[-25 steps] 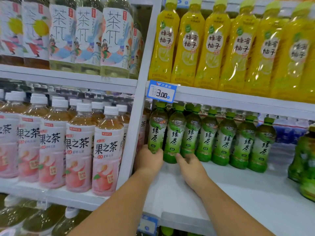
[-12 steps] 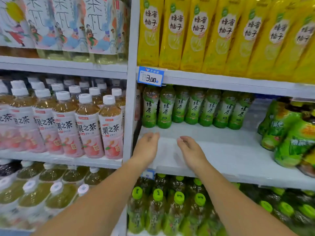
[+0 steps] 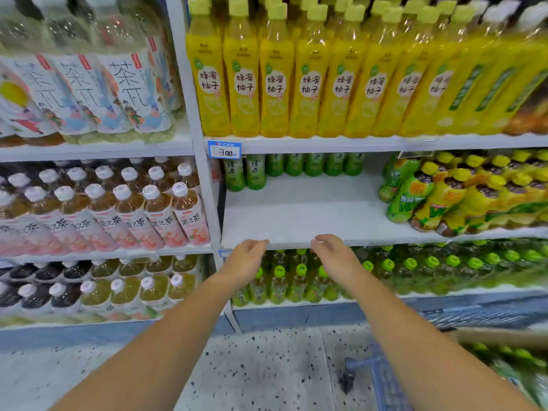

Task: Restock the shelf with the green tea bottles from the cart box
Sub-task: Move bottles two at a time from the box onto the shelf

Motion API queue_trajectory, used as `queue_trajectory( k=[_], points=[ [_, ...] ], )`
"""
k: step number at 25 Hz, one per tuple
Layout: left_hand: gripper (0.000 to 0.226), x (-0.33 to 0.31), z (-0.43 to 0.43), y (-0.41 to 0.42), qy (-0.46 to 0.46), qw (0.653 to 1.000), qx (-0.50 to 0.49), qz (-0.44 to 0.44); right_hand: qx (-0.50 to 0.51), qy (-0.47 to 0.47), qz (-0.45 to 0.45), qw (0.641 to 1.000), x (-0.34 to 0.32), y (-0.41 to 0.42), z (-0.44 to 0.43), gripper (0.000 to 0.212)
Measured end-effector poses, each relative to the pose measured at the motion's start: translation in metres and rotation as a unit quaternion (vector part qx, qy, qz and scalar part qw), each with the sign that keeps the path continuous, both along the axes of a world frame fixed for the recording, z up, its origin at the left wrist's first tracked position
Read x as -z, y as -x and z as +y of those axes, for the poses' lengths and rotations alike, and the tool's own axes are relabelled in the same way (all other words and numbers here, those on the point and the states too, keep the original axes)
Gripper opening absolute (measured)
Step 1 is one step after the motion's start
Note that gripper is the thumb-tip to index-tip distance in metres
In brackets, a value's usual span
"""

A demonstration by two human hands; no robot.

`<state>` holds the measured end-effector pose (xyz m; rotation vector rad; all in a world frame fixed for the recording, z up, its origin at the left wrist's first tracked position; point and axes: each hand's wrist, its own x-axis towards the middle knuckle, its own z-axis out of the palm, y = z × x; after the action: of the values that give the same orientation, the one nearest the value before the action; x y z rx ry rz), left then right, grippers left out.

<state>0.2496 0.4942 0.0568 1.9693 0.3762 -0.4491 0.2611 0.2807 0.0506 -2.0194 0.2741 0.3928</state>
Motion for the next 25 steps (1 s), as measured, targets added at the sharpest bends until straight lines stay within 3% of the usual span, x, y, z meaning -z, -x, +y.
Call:
queue_trajectory(
  k=[9,16,25],
  points=[
    [0.052,-0.111,-0.044,0.099,-0.048,0.989,0.136,0.034,0.073,-0.008,0.056,0.996,-0.115,0.137,-0.061,0.05],
    [0.052,-0.127,-0.101,0.151,0.003,0.972,0.237,0.001,0.217,0.012,0.037,0.975,-0.139,0.239,-0.097,0.047],
    [0.041,-0.138,-0.212,0.21,0.089,0.961,0.261,-0.014,0.267,0.006,0.008,0.964,-0.152,0.323,-0.194,0.045]
  ],
)
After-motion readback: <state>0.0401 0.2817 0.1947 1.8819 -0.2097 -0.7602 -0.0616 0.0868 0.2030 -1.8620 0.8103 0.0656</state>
